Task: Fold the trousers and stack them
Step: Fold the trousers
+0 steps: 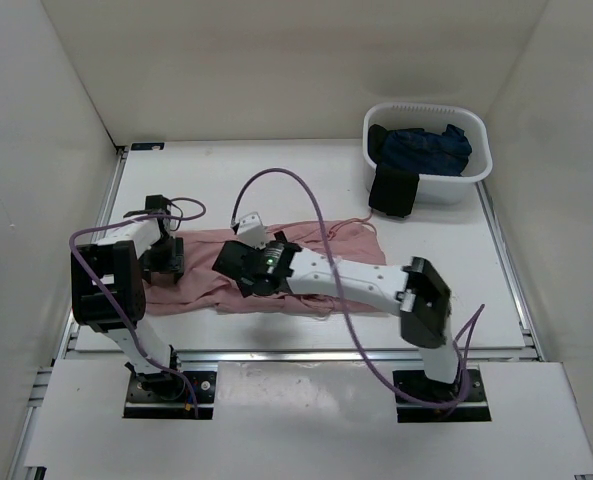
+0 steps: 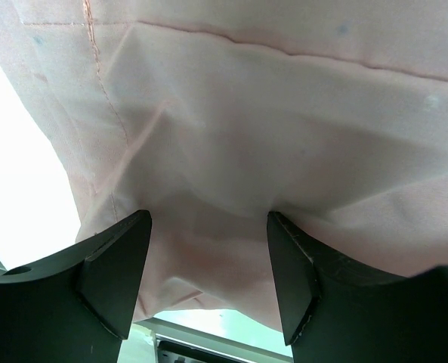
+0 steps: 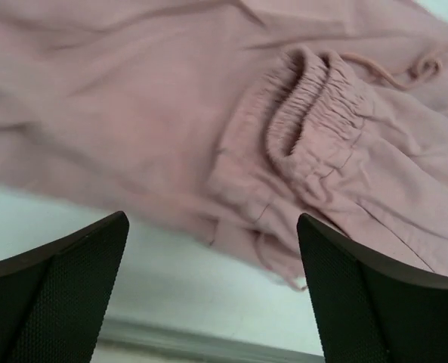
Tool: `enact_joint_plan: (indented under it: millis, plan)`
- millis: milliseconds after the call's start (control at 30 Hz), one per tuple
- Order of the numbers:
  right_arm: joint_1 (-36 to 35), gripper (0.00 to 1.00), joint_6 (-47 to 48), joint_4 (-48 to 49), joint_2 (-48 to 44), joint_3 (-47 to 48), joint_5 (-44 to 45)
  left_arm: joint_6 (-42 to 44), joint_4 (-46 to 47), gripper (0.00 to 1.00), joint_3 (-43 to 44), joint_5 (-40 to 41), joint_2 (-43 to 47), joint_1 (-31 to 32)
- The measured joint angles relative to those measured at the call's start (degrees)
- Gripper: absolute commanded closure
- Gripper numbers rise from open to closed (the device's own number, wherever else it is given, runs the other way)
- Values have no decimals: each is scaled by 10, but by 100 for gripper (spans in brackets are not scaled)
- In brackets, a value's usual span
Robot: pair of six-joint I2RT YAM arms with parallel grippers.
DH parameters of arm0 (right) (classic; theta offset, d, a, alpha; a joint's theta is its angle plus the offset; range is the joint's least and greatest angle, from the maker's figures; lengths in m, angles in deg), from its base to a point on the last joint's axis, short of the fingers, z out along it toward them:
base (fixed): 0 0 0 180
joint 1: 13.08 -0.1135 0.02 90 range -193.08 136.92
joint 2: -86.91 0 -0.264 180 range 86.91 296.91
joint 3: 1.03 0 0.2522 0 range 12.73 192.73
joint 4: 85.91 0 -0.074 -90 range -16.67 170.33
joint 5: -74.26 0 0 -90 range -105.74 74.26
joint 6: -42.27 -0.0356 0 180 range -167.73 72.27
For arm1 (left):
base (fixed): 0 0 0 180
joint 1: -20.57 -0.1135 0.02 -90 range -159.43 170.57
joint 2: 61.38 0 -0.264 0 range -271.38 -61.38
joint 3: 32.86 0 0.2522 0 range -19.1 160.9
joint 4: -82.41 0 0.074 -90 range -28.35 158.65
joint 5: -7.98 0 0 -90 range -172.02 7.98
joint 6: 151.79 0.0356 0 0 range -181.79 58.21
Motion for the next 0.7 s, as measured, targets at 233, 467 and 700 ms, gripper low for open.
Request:
enact_joint_plan:
  millis: [233, 467, 700]
  plan:
    - [19, 85, 25, 30, -204, -94, -24, 0, -1, 24, -3, -3, 3, 0]
    - [215, 100, -17, 111, -203, -289, -83, -1, -4, 24, -22, -8, 20, 1]
    - [210, 100, -33, 140, -146, -370, -139, -2, -18, 24, -39, -8, 40, 1]
